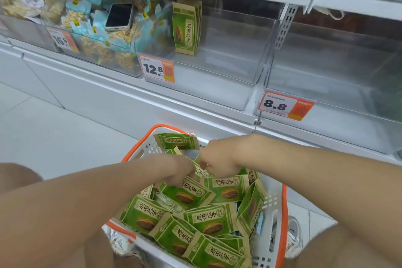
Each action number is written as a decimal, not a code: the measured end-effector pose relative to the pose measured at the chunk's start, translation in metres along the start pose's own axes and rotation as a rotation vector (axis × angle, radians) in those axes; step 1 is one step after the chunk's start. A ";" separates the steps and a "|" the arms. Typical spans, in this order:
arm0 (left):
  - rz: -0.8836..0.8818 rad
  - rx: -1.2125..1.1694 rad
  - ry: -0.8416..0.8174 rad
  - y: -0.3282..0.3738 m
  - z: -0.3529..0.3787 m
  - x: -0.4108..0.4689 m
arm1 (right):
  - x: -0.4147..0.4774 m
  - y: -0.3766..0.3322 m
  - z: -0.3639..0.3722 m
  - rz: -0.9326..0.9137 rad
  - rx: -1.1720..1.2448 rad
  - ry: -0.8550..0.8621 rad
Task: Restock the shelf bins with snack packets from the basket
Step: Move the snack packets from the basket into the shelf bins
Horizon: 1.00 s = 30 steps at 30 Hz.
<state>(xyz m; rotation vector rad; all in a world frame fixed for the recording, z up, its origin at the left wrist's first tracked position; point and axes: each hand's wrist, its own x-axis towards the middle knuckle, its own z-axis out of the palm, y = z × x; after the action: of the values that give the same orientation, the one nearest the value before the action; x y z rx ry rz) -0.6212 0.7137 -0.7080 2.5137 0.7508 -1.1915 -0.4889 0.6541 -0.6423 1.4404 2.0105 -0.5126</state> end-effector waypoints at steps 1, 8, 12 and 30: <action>-0.004 -0.054 0.035 -0.004 -0.012 -0.006 | 0.000 0.002 -0.004 0.013 0.011 0.020; 0.051 -0.553 0.314 -0.042 -0.080 -0.056 | -0.014 0.016 -0.033 0.110 0.357 0.278; -0.054 -0.905 0.657 -0.057 -0.104 -0.087 | -0.023 0.026 -0.047 0.140 0.835 0.496; 0.280 -1.814 0.897 -0.057 -0.124 -0.119 | -0.011 0.027 -0.083 0.167 1.393 1.112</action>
<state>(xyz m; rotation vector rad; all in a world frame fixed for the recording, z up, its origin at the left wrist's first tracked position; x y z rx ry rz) -0.6366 0.7750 -0.5382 1.2084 0.8845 0.7214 -0.4820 0.7064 -0.5726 3.2317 2.2290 -1.4211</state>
